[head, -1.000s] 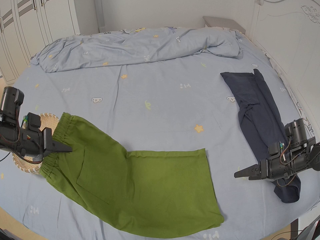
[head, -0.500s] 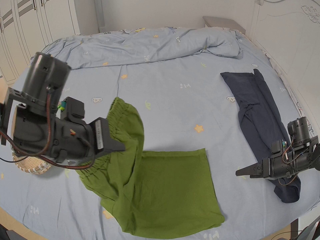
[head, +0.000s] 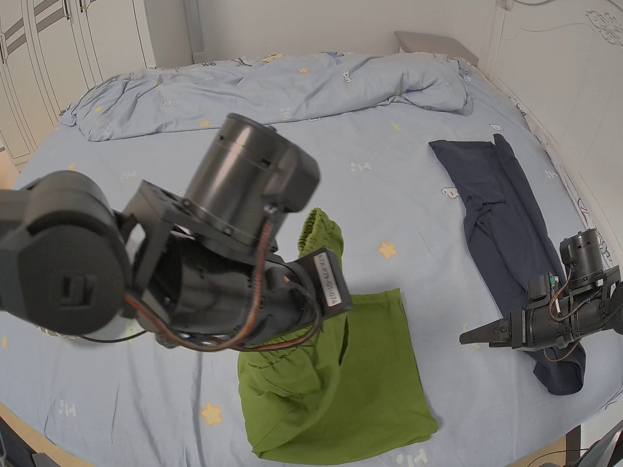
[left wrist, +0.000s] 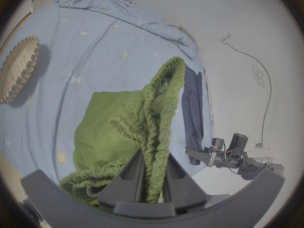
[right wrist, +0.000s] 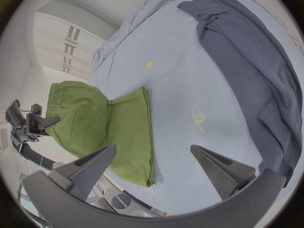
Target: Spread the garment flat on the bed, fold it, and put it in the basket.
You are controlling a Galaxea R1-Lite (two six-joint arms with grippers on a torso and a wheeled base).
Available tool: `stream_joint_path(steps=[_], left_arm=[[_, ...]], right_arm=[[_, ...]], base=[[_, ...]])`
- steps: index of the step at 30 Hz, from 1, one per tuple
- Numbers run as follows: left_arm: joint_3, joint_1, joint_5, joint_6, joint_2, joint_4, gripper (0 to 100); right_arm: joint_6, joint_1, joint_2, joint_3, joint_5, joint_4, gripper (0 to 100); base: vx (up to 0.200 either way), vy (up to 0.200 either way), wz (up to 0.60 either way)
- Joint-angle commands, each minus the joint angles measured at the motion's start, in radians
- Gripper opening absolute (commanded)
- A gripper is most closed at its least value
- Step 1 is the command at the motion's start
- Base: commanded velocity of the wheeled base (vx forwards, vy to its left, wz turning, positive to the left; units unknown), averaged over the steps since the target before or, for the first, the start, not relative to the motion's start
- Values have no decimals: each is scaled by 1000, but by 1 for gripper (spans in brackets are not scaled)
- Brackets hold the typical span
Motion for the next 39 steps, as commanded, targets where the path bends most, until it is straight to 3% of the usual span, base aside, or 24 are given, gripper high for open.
stream_joint_path(steps=[1, 4, 5, 10, 19, 23, 25, 26, 28, 31, 32, 33, 34, 37, 39], left_arm=[[-12, -37, 18, -17, 95, -36, 0], [-14, -68, 18, -26, 121, -78, 0], [-14, -76, 18, -28, 126, -87, 100], [-12, -106, 18, -34, 141, -116, 100], [5, -88, 4, -107, 148, -190, 100], [69, -10, -43, -98, 86, -190, 100], [136, 71, -149, -81, 22, -194, 100], [136, 71, -149, -81, 22, -194, 100], [245, 206, -300, 18, -55, -194, 100], [362, 363, -453, 138, -80, -228, 100], [362, 363, -453, 138, -80, -228, 100], [442, 463, -551, 228, -70, -274, 100], [485, 503, -600, 279, -58, -306, 100], [571, 582, -697, 439, 11, -414, 100], [603, 608, -711, 523, 62, -456, 100]], right_arm=[[0, 2, 2, 0, 0, -1, 100], [0, 2, 0, 0, 0, -1, 100], [0, 2, 0, 0, 0, -1, 100], [0, 0, 2, 0, -2, -1, 100], [0, 0, -1, 0, -2, -1, 100], [0, 0, -1, 0, -2, -1, 100], [0, 2, -3, -2, 0, -1, 100], [0, 2, -3, -2, 0, -1, 100], [0, 23, -30, -11, 3, -1, 100], [15, 78, -53, -45, 6, 0, 100], [15, 78, -53, -45, 6, 0, 100], [34, 135, -53, -69, 7, 0, 100], [38, 173, -52, -86, 7, 0, 100], [52, 256, -50, -140, 7, 2, 100], [60, 308, -41, -158, 7, -1, 100]], base=[[0, 0, 0], [0, 0, 0], [0, 0, 0], [0, 0, 0], [0, 0, 0], [0, 0, 0], [0, 0, 0], [0, 0, 0], [0, 0, 0], [0, 0, 0], [0, 0, 0], [0, 0, 0], [0, 0, 0], [0, 0, 0], [0, 0, 0]])
